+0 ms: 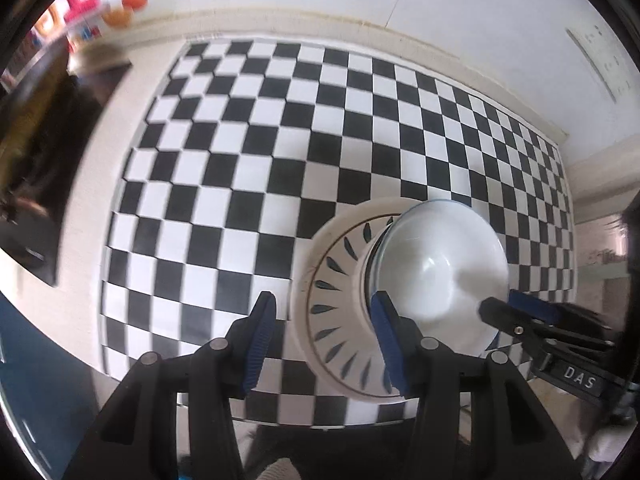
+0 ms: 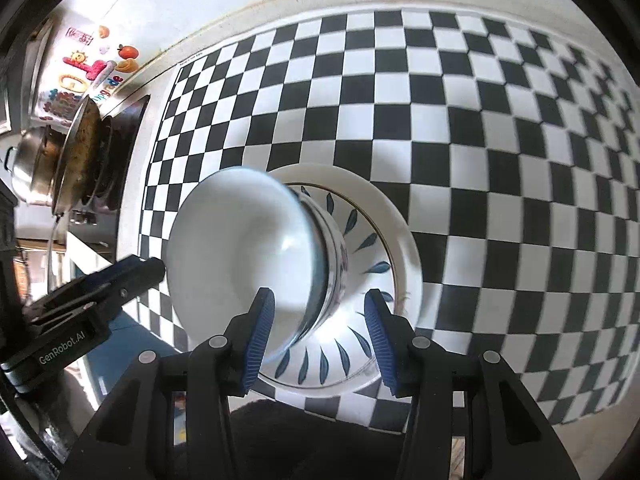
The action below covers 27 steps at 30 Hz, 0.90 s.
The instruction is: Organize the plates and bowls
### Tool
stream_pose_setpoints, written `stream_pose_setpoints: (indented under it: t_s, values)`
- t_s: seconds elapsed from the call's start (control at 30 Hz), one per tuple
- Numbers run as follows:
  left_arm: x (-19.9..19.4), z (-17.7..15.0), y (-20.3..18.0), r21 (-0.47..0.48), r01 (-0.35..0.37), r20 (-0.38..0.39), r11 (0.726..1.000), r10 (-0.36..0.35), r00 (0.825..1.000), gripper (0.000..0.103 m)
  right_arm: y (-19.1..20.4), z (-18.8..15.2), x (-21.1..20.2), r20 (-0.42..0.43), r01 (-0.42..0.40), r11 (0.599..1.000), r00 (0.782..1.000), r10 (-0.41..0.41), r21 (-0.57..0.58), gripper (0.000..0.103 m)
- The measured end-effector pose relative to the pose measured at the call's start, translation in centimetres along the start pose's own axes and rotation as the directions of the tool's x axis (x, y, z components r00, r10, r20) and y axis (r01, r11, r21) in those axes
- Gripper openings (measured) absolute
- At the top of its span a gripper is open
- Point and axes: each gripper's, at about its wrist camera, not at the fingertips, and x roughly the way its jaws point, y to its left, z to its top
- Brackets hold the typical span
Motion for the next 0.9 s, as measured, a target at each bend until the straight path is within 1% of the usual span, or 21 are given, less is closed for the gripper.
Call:
stream_pose_setpoints:
  t_s: [0.07,0.1,0.13,0.17,0.2,0.23,0.33,0.4,0.43,0.47,0.5,0.53,0.57,0.63,0.7,0.73,0.77,0.8,0.9]
  values:
    - [-1.2,-0.6,-0.2,0.02,-0.026,0.051,0.999,0.025,0.998,0.059,0.6,-0.9,-1.2,0.038,0.043,0.999,0.998,-0.042,-0.013,0.051]
    - [-1.7,-0.9,-0.2,0.028,-0.039,0.075,0.999,0.037,0.997,0.059,0.9,-1.4,-1.9,0.058,0.07,0.997,0.996,-0.069,-0.02,0.055]
    - [-2.3,-1.1,-0.2,0.035,-0.053,0.097,0.998,0.049,0.994,0.06,1.2,-1.7,-2.3,0.074,0.091,0.996,0.993,-0.089,-0.024,0.062]
    - [-2.6,-1.2,-0.4,0.039,-0.059,0.11,0.997,0.055,0.992,0.072,1.6,-2.2,-2.9,0.095,0.109,0.994,0.99,-0.105,-0.028,0.067]
    - [-3.2,-1.5,-0.5,0.052,-0.066,0.135,0.997,0.058,0.989,0.081,1.8,-2.6,-3.5,0.113,0.121,0.992,0.987,-0.117,-0.029,0.076]
    - [-3.7,-1.7,-0.5,0.055,-0.067,0.161,0.996,0.058,0.985,0.091,2.1,-3.1,-4.1,0.131,0.132,0.991,0.983,-0.128,-0.027,0.082]
    - [-5.3,-2.4,-0.7,0.056,-0.074,0.231,0.996,0.059,0.971,0.092,3.0,-4.3,-5.5,0.174,0.16,0.987,0.973,-0.154,-0.021,0.092]
    - [-6.6,-2.9,-0.6,0.056,-0.069,0.273,0.996,0.051,0.961,0.092,3.7,-5.2,-6.8,0.217,0.191,0.981,0.959,-0.184,-0.012,0.095]
    - [-6.8,-2.9,-0.9,0.056,-0.069,0.282,0.996,0.05,0.958,0.092,4.1,-5.7,-7.6,0.249,0.209,0.978,0.948,-0.2,-0.007,0.095]
    - [-7.5,-3.1,-0.9,0.062,-0.053,0.298,0.997,0.032,0.954,0.093,4.4,-6.1,-8.2,0.269,0.222,0.975,0.939,-0.213,-0.002,0.096]
    - [-7.9,-3.0,-1.1,0.063,-0.048,0.307,0.997,0.027,0.951,0.095,4.7,-6.5,-8.8,0.29,0.232,0.973,0.93,-0.224,0.007,0.098]
    - [-8.4,-3.3,-1.4,0.069,-0.047,0.324,0.996,0.023,0.946,0.101,4.9,-6.9,-9.6,0.316,0.239,0.971,0.92,-0.231,0.016,0.102]
    - [-8.8,-3.4,-1.6,0.08,-0.042,0.331,0.996,0.013,0.944,0.102,5.1,-7.3,-10.2,0.334,0.248,0.969,0.911,-0.241,0.023,0.103]
    - [-9.8,-4.0,-1.9,0.085,-0.045,0.36,0.995,0.012,0.933,0.102,5.5,-7.9,-11.7,0.384,0.272,0.961,0.884,-0.267,0.043,0.103]
    - [-10.8,-4.5,-2.2,0.092,-0.052,0.388,0.994,0.012,0.922,0.102,5.9,-8.4,-12.6,0.407,0.289,0.956,0.867,-0.286,0.056,0.103]
    - [-11.5,-4.8,-2.3,0.096,-0.054,0.409,0.994,0.01,0.913,0.102,5.9,-8.7,-13.2,0.421,0.289,0.955,0.86,-0.288,0.064,0.103]
    - [-12.0,-5.0,-2.5,0.103,-0.056,0.425,0.993,0.006,0.905,0.102,6.0,-9.0,-13.7,0.43,0.285,0.956,0.856,-0.288,0.071,0.103]
    - [-12.7,-5.4,-2.7,0.101,-0.077,0.447,0.992,0.024,0.894,0.102,6.1,-9.3,-14.1,0.435,0.283,0.956,0.853,-0.288,0.077,0.103]
    - [-14.2,-6.3,-2.8,0.098,-0.097,0.488,0.99,0.037,0.872,0.102,6.4,-10.4,-15.2,0.454,0.278,0.957,0.844,-0.286,0.085,0.103]
